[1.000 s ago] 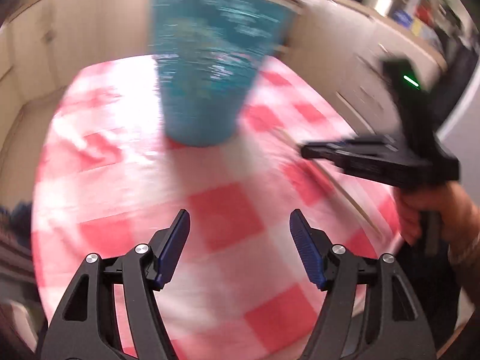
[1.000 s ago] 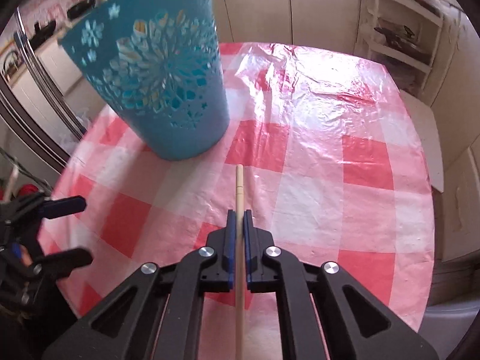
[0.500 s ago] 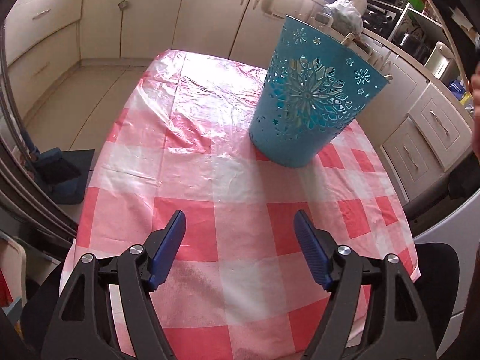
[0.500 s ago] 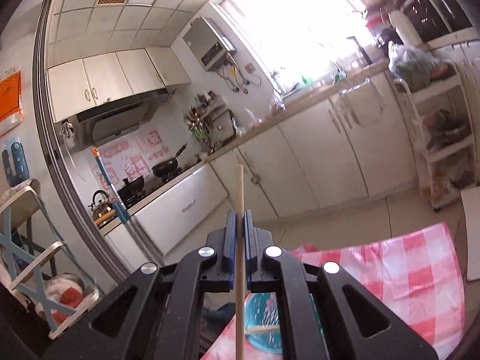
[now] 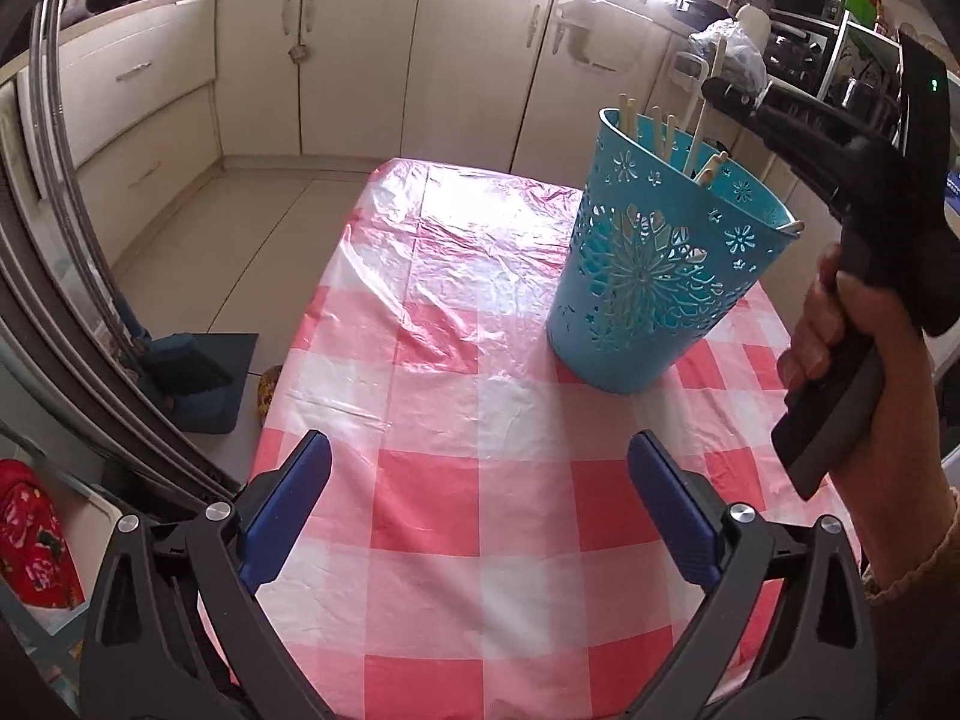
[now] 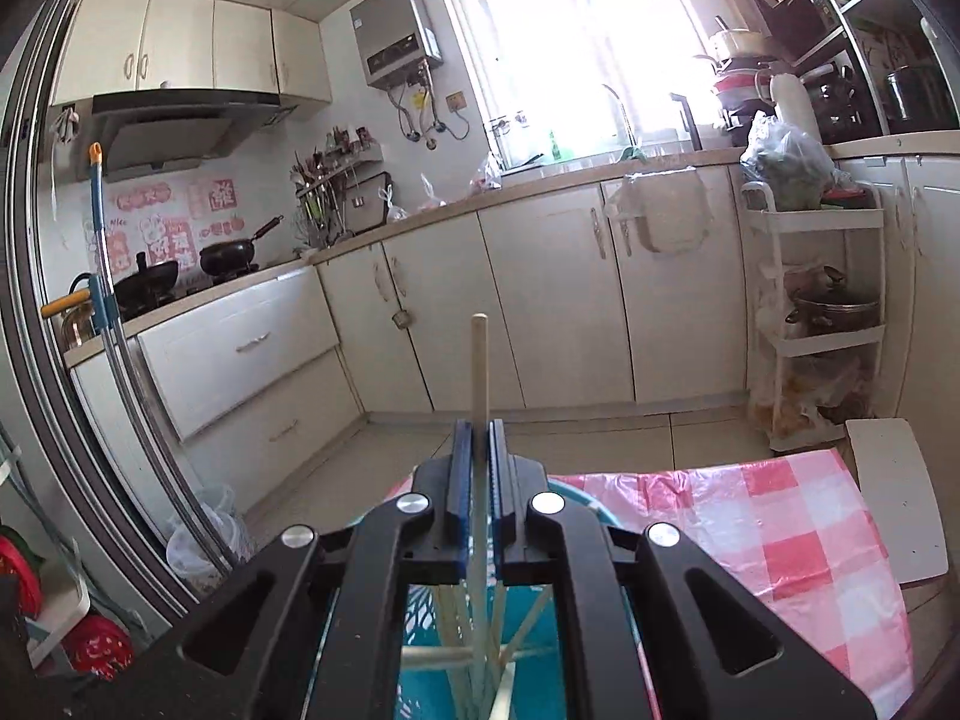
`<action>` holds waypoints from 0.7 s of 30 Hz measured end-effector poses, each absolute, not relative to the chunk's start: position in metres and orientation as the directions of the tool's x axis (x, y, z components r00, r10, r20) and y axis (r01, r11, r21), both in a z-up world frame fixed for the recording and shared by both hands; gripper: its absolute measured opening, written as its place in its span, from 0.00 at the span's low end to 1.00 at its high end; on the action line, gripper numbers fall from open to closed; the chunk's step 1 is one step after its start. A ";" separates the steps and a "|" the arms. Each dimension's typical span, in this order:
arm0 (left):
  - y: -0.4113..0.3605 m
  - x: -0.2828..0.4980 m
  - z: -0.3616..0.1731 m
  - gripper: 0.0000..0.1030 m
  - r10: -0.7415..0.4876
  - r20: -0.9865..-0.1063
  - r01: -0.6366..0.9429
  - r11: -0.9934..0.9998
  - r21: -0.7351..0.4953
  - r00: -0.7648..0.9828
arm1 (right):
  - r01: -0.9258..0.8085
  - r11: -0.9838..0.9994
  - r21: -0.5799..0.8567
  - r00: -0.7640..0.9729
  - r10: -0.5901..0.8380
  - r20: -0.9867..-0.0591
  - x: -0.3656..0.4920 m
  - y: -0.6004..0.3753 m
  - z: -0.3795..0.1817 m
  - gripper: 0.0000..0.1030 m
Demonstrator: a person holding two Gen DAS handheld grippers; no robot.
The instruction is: Organize utensils
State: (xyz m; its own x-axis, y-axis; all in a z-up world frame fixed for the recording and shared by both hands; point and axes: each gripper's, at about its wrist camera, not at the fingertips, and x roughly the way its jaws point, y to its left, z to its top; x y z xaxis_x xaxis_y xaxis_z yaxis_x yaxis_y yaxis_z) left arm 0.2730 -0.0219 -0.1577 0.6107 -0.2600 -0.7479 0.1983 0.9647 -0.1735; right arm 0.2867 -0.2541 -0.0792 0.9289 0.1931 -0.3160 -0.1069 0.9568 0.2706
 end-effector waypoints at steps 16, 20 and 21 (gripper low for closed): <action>-0.020 0.199 -0.058 0.93 -0.140 -0.649 0.166 0.986 -0.022 0.747 | -0.112 0.957 0.268 0.875 0.223 -0.430 0.116 -0.239 -0.012 0.93; -0.011 0.162 -0.028 0.93 -0.103 -0.613 0.133 0.991 0.003 0.783 | -0.063 0.977 0.203 0.860 0.156 -0.487 0.082 -0.228 0.006 0.93; -0.008 0.154 -0.022 0.93 -0.104 -0.610 0.130 0.992 -0.002 0.786 | -0.053 0.978 0.202 0.855 0.149 -0.497 0.073 -0.226 0.010 0.93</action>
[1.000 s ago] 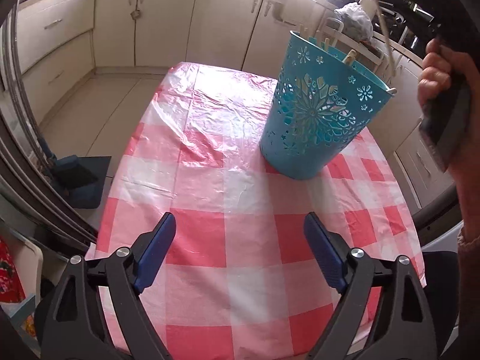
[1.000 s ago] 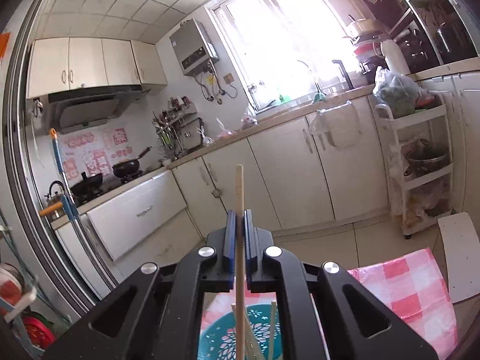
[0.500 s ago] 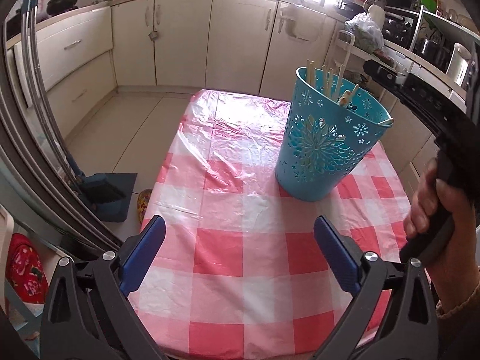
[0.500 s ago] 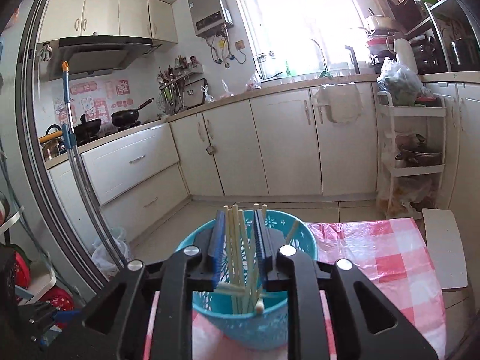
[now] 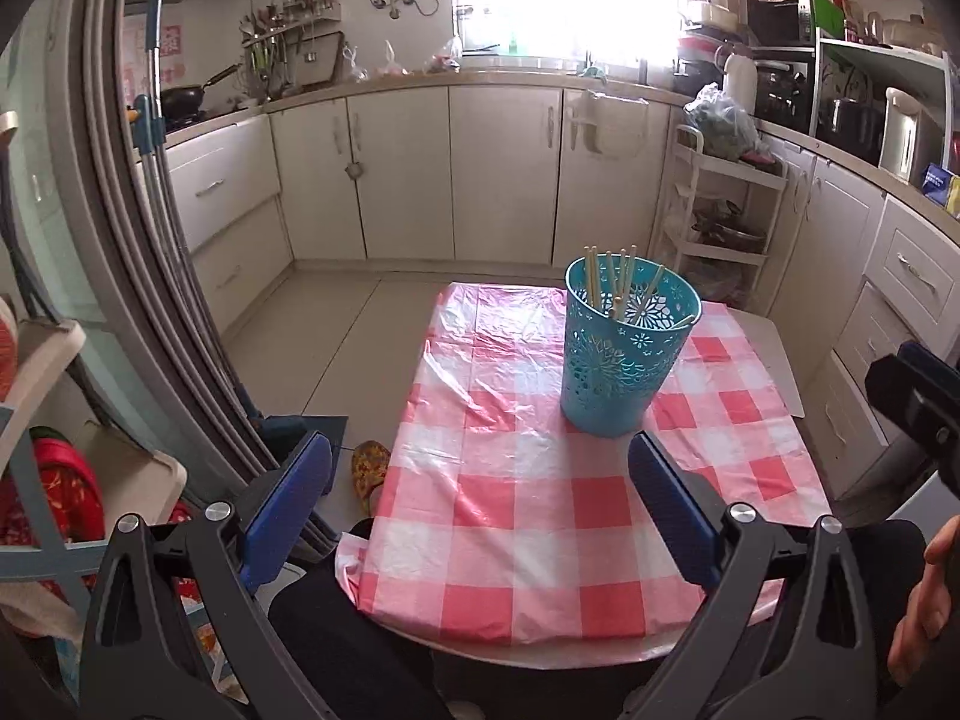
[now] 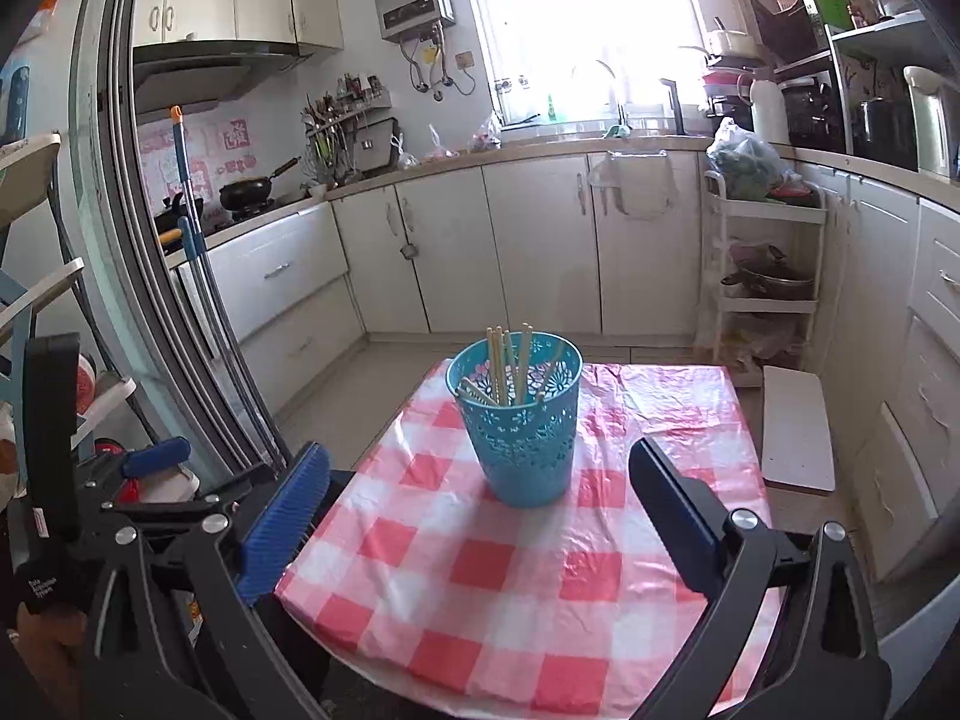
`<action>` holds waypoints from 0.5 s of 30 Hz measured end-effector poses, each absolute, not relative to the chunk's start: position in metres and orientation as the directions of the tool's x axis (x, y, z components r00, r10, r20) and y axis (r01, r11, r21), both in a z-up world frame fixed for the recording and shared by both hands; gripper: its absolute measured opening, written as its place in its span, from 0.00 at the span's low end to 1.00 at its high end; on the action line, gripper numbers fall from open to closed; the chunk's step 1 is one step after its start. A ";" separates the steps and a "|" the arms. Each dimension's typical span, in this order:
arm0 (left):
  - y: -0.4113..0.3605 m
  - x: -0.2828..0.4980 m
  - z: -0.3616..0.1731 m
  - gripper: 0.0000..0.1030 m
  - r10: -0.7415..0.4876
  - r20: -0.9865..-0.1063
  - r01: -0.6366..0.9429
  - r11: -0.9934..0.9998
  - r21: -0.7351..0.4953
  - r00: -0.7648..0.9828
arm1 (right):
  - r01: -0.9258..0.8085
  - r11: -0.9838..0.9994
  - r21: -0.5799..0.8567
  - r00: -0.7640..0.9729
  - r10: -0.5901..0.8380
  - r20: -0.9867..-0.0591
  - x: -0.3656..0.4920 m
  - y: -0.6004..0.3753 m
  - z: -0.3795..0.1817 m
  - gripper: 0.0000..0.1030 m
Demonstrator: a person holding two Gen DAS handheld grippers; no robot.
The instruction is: Organize utensils
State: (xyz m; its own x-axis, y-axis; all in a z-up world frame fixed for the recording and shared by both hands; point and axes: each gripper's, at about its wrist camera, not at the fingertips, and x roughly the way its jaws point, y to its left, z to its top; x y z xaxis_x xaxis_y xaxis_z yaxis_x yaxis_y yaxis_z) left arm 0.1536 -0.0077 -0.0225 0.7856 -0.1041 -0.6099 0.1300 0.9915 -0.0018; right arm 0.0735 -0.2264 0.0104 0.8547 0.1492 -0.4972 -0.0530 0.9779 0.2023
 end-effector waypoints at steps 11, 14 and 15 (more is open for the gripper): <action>0.020 0.047 0.026 0.93 -0.094 -0.557 0.094 0.995 -0.029 0.825 | -0.030 0.964 0.263 0.867 0.156 -0.473 -0.025 -0.200 0.045 0.93; 0.019 0.026 0.027 0.93 -0.118 -0.564 0.105 0.993 -0.055 0.818 | -0.025 0.970 0.243 0.875 0.139 -0.464 -0.045 -0.191 0.043 0.93; 0.017 0.022 0.027 0.93 -0.123 -0.568 0.110 0.992 -0.058 0.814 | -0.024 0.971 0.239 0.876 0.136 -0.462 -0.049 -0.188 0.042 0.93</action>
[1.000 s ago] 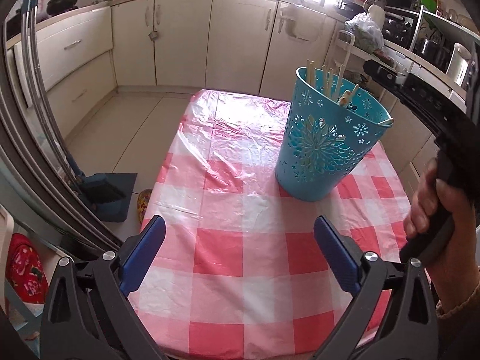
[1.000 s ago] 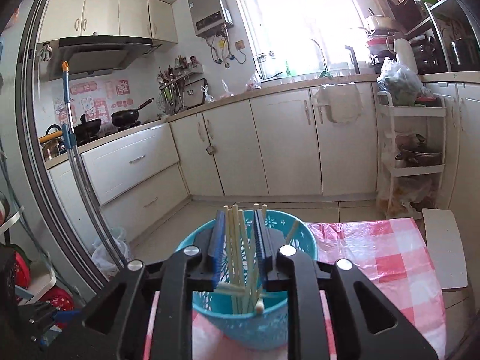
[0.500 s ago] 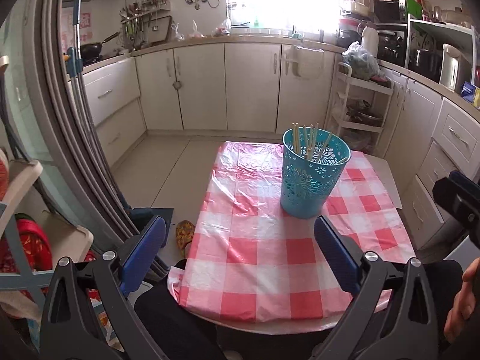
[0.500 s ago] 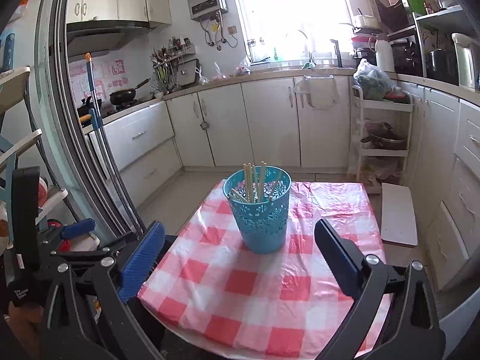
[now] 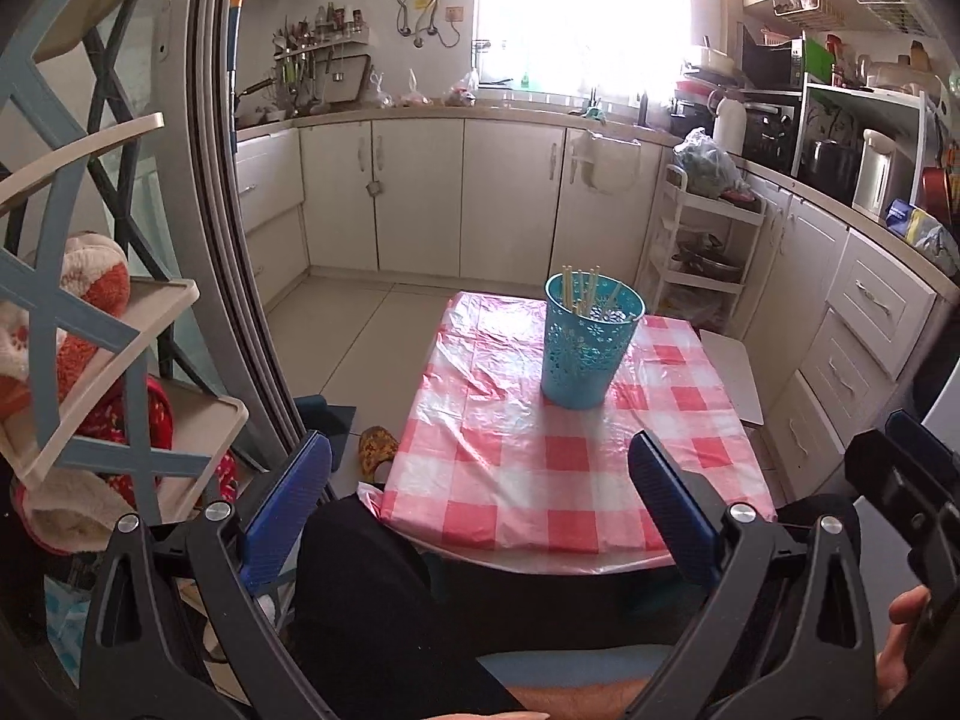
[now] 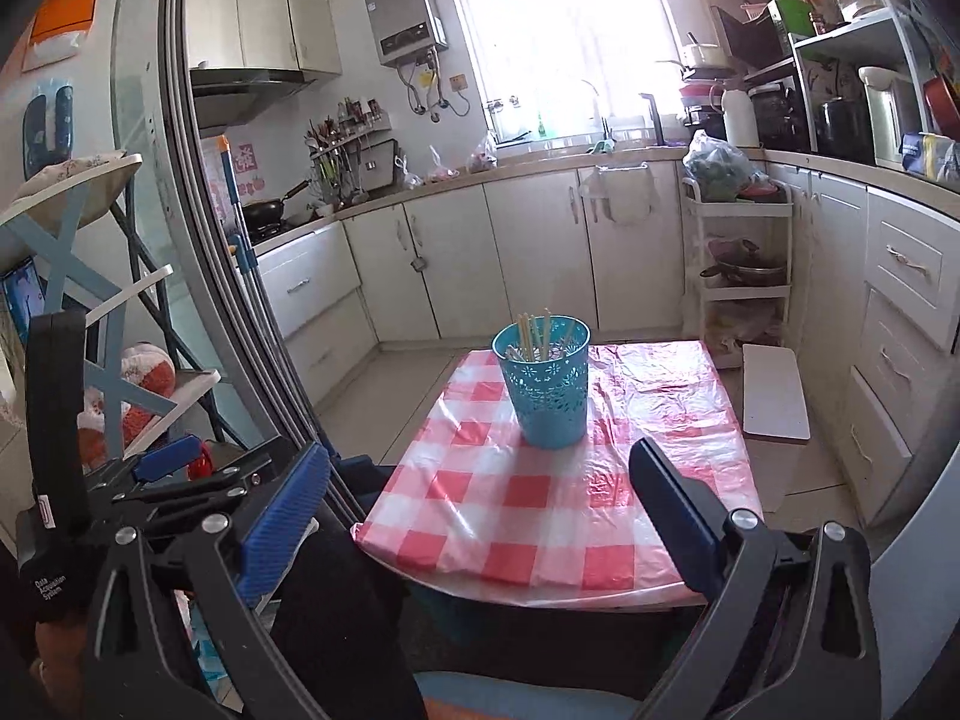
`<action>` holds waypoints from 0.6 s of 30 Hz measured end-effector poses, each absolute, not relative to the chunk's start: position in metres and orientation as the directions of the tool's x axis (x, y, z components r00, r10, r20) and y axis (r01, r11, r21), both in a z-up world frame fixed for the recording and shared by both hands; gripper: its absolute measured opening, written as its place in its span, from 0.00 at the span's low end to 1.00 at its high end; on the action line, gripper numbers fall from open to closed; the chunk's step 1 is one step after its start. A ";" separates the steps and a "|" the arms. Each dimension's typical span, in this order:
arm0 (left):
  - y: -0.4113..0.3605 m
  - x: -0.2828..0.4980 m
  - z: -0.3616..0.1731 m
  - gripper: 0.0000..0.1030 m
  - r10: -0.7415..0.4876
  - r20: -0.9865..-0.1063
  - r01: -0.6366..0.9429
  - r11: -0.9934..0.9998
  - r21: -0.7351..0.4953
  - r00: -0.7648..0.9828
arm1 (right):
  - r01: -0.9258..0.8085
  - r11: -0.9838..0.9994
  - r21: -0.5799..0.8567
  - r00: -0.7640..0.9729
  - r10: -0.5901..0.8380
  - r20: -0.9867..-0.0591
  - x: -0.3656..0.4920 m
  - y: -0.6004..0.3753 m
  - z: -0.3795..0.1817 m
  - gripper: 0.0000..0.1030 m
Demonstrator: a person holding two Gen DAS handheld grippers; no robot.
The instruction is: Organize utensils
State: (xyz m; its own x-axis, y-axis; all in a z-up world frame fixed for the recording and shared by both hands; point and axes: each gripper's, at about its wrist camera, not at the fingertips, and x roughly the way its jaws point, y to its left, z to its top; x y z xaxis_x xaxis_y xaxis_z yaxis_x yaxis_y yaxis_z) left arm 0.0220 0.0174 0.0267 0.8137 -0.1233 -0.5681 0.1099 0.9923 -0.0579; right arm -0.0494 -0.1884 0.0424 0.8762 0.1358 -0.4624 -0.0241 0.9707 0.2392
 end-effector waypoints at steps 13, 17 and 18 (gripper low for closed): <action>0.014 -0.014 0.036 0.92 -0.102 -0.512 0.100 0.994 -0.032 0.853 | -0.029 0.984 0.177 0.908 0.100 -0.406 -0.082 -0.170 0.053 0.93; 0.013 -0.018 0.038 0.92 -0.100 -0.500 0.103 0.994 -0.023 0.860 | -0.037 0.985 0.167 0.916 0.100 -0.388 -0.087 -0.168 0.055 0.93; 0.013 -0.019 0.038 0.92 -0.101 -0.499 0.104 0.994 -0.022 0.861 | -0.036 0.985 0.168 0.918 0.099 -0.385 -0.088 -0.168 0.055 0.93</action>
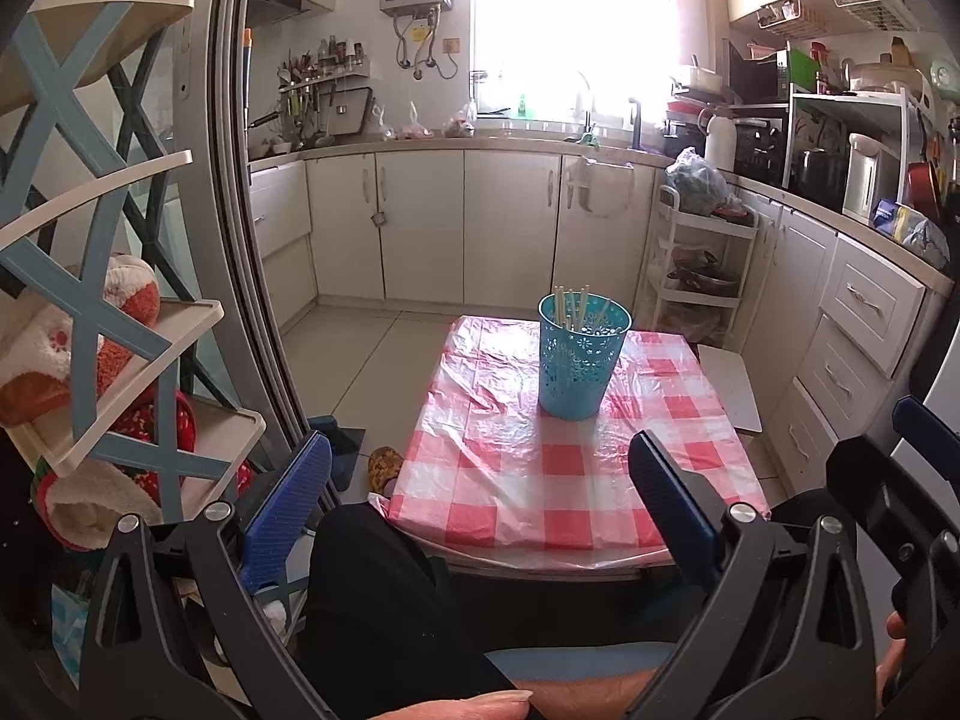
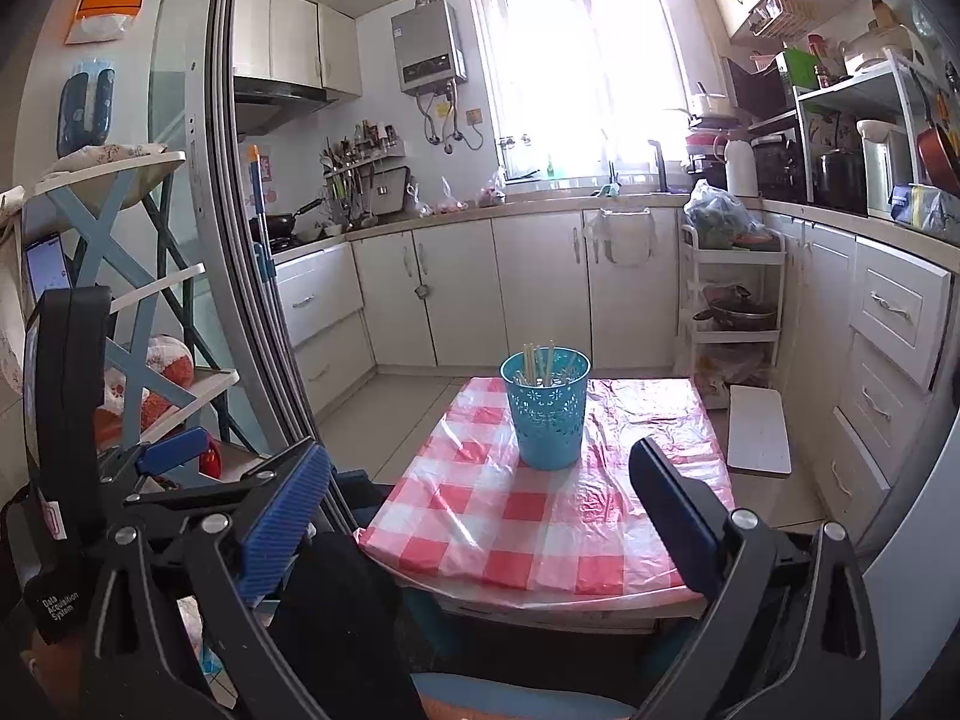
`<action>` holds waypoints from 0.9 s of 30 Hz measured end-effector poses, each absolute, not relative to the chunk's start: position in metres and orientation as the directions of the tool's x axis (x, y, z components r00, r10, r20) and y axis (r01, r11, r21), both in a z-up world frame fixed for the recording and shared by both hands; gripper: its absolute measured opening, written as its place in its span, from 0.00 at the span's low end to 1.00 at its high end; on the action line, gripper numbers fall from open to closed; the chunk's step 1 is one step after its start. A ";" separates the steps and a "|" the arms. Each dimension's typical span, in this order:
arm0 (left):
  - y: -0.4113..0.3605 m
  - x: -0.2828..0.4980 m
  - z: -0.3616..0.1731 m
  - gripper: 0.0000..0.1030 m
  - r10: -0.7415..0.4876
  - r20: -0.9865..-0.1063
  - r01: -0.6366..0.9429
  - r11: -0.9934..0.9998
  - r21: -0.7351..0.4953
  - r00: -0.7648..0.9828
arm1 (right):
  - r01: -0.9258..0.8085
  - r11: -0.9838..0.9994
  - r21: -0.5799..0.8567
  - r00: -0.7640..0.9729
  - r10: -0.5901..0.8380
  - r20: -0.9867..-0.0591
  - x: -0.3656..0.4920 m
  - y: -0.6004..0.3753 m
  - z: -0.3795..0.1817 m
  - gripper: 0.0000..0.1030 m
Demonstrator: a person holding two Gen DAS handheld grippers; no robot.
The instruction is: Organize utensils
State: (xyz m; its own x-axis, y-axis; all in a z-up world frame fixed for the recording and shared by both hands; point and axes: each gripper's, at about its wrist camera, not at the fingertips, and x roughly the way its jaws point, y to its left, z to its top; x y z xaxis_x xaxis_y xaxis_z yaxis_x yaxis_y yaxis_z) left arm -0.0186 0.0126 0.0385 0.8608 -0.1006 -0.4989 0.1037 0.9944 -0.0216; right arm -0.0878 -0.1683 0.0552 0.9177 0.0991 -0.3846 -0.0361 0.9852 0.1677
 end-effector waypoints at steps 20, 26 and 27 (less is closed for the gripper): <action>0.010 -0.020 0.037 0.93 -0.091 -0.500 0.105 0.994 -0.001 0.861 | -0.030 0.987 0.159 0.927 0.087 -0.364 -0.092 -0.170 0.058 0.93; 0.012 -0.020 0.037 0.93 -0.089 -0.500 0.100 0.995 -0.004 0.861 | -0.032 0.987 0.159 0.927 0.088 -0.365 -0.091 -0.169 0.058 0.93; 0.012 -0.020 0.037 0.92 -0.089 -0.500 0.100 0.995 -0.005 0.861 | -0.032 0.987 0.158 0.927 0.089 -0.365 -0.091 -0.169 0.058 0.93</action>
